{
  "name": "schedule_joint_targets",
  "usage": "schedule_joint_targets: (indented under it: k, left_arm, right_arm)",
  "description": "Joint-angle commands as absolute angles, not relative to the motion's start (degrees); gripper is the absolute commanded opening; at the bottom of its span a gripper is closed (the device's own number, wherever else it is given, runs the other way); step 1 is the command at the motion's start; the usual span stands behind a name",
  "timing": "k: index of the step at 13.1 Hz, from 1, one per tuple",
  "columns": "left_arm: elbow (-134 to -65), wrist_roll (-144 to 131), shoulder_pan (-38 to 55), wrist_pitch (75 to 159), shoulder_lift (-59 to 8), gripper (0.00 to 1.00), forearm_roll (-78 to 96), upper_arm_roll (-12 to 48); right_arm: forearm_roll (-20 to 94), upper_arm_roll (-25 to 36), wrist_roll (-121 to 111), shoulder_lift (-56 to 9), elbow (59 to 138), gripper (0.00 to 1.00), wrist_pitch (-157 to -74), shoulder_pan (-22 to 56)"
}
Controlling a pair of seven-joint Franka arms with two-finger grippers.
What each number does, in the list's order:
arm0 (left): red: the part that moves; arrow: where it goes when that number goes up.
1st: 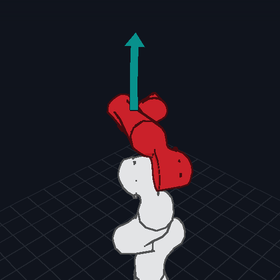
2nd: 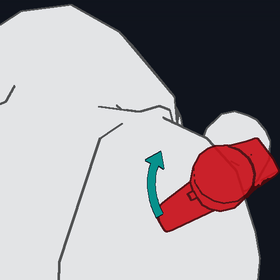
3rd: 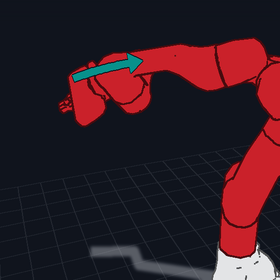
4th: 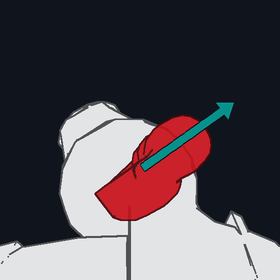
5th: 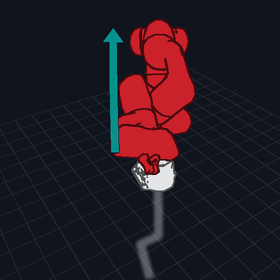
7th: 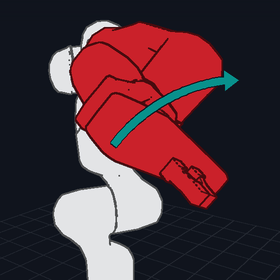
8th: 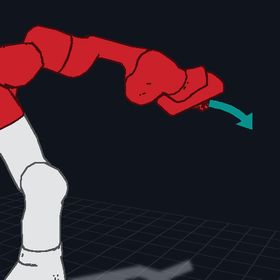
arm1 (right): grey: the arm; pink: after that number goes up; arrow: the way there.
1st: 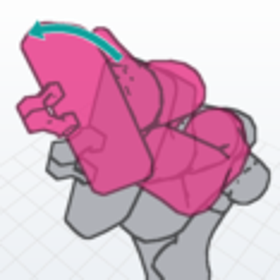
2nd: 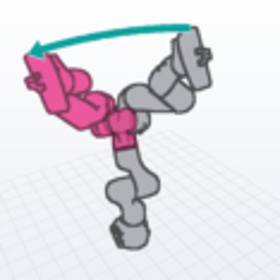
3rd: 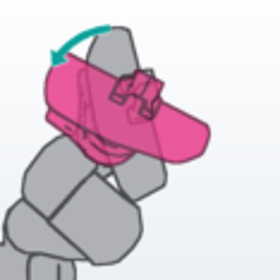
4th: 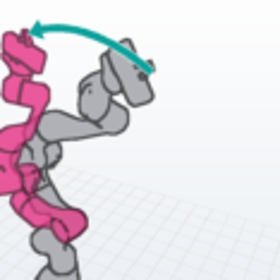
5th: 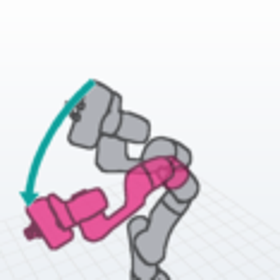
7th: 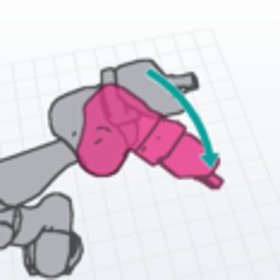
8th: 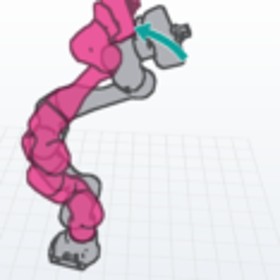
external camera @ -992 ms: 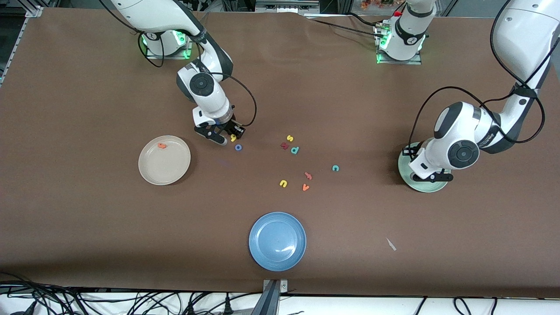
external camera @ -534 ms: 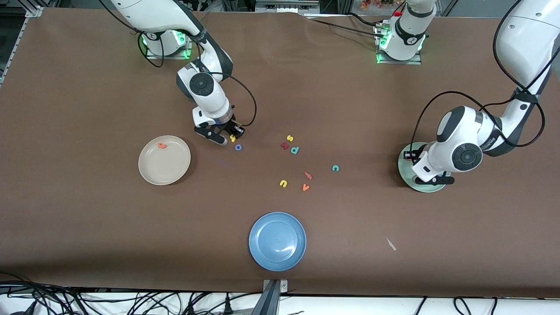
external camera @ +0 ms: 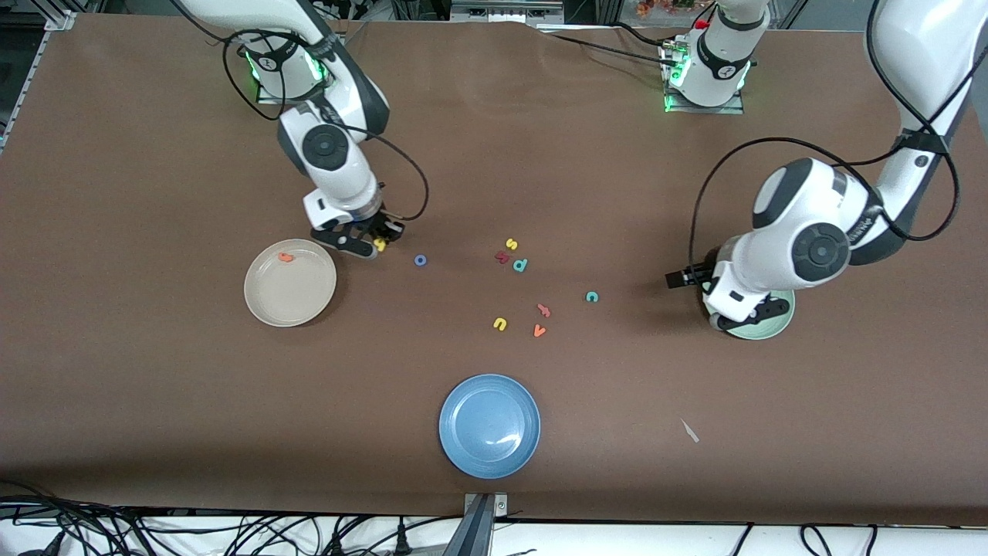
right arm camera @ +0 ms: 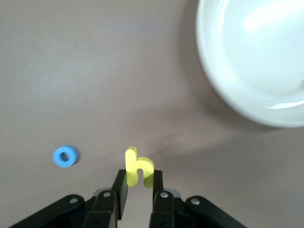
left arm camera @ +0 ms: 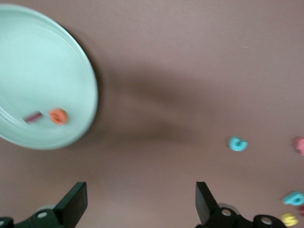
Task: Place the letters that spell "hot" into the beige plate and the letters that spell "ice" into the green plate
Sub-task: 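Open the left gripper over the plate while the right gripper grasps the h, then release the yellow h on the cream plate with the right gripper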
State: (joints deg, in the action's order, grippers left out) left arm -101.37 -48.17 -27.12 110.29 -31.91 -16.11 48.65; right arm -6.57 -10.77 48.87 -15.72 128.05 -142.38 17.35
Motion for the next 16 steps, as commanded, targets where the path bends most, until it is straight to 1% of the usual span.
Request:
schedule_joint_targets:
  k: [1,2,4,5,6,7,8,9,10,12,14,16]
  left_arm:
    - [-98.7,-62.0,-20.1,118.0,-35.8,0.99,-15.6,47.6]
    - [-98.6,-67.6,-17.0,122.0,-37.6,0.99,-16.3,45.6]
    - [-98.5,-72.6,-8.4,123.0,-39.2,0.99,-21.1,38.7]
    - [-98.2,-74.1,-4.3,123.4,-41.1,0.99,-21.6,34.7]
    - [-96.1,-75.8,-0.3,126.4,-42.6,0.97,-21.8,29.9]
    - [-95.7,-77.0,1.8,128.4,-43.0,0.96,-21.4,27.7]
    - [-95.5,-77.5,2.0,128.5,-43.1,0.96,-21.1,27.5]
    - [-95.3,-78.1,2.1,128.7,-43.3,0.92,-21.1,27.5]
    - [-95.0,-78.7,1.9,128.7,-44.2,0.87,-20.8,27.5]
    - [-94.1,-79.2,1.8,128.8,-44.8,0.86,-20.9,27.5]
    - [-94.7,-81.2,1.9,131.3,-45.2,0.85,-21.0,27.5]
    - [-95.0,-83.6,2.4,132.3,-45.6,0.81,-21.2,27.4]
  right_arm:
    - [-7.3,-8.4,39.3,-13.2,129.2,0.11,-139.8,14.9]
    - [-7.2,-6.5,34.9,-12.8,129.2,0.11,-139.1,14.2]
    - [-7.2,-3.1,28.9,-12.5,129.2,0.13,-138.8,14.0]
    - [-7.2,-2.4,28.0,-12.5,129.2,0.18,-138.8,13.9]
    - [-7.2,-2.3,27.9,-12.5,129.2,0.21,-138.8,13.9]
    - [-7.1,-2.3,27.9,-12.5,129.2,0.26,-138.8,13.9]
    - [-6.9,-2.3,27.9,-12.5,129.2,0.40,-138.8,13.9]
    - [-6.9,-2.4,28.4,-12.5,129.2,0.54,-138.8,13.9]
    - [-6.8,-2.4,28.9,-12.5,129.2,0.61,-138.7,13.9]
    - [-6.3,-2.5,29.0,-12.5,129.2,0.61,-138.8,13.9]
    - [-6.1,-3.1,30.7,-12.7,129.1,0.61,-138.8,14.0]
    - [-6.2,-6.7,39.0,-13.9,128.3,0.61,-139.3,14.1]
